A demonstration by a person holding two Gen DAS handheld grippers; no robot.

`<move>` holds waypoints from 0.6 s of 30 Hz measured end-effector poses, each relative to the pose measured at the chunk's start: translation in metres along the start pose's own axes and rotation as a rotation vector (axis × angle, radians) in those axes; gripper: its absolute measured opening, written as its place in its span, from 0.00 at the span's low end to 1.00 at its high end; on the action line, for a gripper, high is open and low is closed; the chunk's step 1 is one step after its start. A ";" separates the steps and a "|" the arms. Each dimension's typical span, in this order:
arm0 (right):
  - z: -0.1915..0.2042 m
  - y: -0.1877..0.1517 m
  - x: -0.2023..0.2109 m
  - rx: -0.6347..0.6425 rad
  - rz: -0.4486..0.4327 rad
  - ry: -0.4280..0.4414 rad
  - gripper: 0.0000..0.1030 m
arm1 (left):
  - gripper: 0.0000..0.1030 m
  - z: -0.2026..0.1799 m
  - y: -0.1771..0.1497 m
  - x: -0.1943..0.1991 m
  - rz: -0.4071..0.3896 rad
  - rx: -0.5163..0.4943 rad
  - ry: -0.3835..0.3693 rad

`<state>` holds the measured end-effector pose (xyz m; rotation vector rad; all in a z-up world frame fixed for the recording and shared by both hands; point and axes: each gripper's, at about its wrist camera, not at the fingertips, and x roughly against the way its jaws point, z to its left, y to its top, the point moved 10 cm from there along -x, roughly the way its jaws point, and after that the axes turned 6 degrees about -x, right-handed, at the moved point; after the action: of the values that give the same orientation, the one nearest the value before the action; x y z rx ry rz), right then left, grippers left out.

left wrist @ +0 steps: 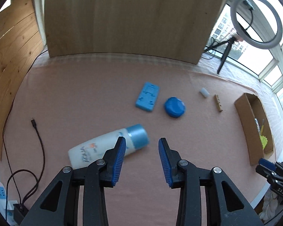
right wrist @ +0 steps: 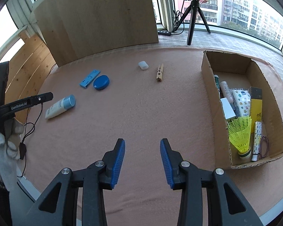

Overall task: Organize objects
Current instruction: 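Move the left gripper to the white AQUA sunscreen bottle and grasp it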

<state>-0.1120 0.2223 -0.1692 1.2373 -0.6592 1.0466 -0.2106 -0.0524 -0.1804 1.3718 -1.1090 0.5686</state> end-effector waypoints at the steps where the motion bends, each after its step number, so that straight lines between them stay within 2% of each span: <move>1: 0.002 -0.002 -0.002 -0.010 0.006 0.004 0.34 | 0.38 0.015 0.001 -0.003 0.004 0.026 -0.003; 4: 0.005 -0.007 -0.004 -0.034 0.015 0.006 0.34 | 0.38 0.057 0.003 -0.016 0.026 0.096 -0.015; 7: 0.009 -0.008 -0.005 -0.047 0.017 -0.005 0.34 | 0.38 0.082 0.002 -0.032 0.052 0.166 -0.076; 9: 0.013 -0.009 -0.004 -0.048 0.013 -0.012 0.34 | 0.38 0.092 0.000 -0.041 0.067 0.177 -0.077; 14: 0.027 -0.013 -0.005 -0.048 0.010 -0.028 0.34 | 0.38 0.093 -0.003 -0.059 0.091 0.240 -0.177; 18: 0.033 -0.018 -0.005 -0.049 0.012 -0.036 0.35 | 0.38 0.077 -0.009 -0.064 0.107 0.224 -0.217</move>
<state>-0.0936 0.1893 -0.1731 1.2135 -0.7160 1.0146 -0.2518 -0.1098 -0.2518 1.6035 -1.3307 0.6472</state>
